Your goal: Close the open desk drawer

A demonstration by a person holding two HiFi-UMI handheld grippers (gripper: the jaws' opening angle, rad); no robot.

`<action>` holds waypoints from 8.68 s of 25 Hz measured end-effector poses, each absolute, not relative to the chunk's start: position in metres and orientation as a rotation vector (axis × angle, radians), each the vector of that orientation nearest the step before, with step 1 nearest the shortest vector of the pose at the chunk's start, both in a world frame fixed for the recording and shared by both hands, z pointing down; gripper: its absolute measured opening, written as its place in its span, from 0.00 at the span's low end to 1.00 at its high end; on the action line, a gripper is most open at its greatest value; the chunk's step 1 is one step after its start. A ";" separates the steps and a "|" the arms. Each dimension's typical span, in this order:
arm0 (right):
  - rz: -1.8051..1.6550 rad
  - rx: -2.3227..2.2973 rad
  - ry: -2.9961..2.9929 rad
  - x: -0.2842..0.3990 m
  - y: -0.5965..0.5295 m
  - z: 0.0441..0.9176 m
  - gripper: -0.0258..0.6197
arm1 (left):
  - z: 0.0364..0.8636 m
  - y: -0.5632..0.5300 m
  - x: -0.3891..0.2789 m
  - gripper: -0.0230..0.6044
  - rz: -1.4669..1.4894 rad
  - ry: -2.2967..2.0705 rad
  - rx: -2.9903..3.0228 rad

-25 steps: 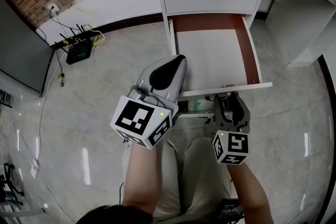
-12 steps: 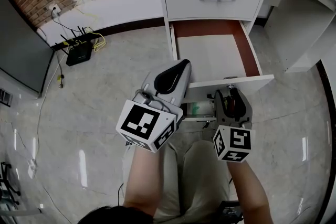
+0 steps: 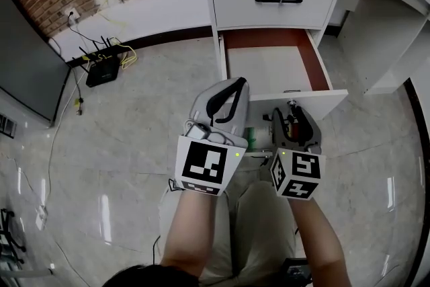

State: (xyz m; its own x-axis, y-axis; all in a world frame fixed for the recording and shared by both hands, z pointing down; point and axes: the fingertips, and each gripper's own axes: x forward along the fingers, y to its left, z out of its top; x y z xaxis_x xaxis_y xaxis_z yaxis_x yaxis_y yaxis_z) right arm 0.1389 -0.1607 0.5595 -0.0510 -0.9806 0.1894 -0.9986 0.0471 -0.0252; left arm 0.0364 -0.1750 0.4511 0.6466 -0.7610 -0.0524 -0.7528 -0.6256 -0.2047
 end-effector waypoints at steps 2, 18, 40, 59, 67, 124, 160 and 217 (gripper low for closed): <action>0.232 2.073 -2.178 0.137 -0.165 0.560 0.37 | 0.450 -0.175 0.037 0.04 -0.061 1.256 -2.629; 0.235 2.069 -2.165 0.139 -0.204 0.558 0.37 | 0.469 -0.185 0.049 0.04 -0.107 1.280 -2.643; 0.260 2.076 -2.167 0.142 -0.283 0.559 0.37 | 0.494 -0.233 0.043 0.04 -0.042 1.327 -2.706; 0.280 2.097 -2.157 0.144 -0.346 0.558 0.37 | 0.503 -0.243 0.036 0.04 -0.074 1.335 -2.678; 0.267 2.107 -2.158 0.145 -0.363 0.555 0.37 | 0.502 -0.250 0.030 0.04 -0.050 1.356 -2.689; -0.001 1.842 -2.511 0.113 -0.164 0.512 0.06 | 0.469 -0.188 0.056 0.04 0.081 0.998 -2.788; 0.642 1.624 -2.238 0.119 -0.101 0.716 0.23 | 0.525 -0.179 0.065 0.04 -0.277 0.864 -2.847; 0.685 1.801 -2.142 0.136 -0.125 0.767 0.27 | 0.632 -0.173 0.065 0.04 -0.412 0.656 -3.061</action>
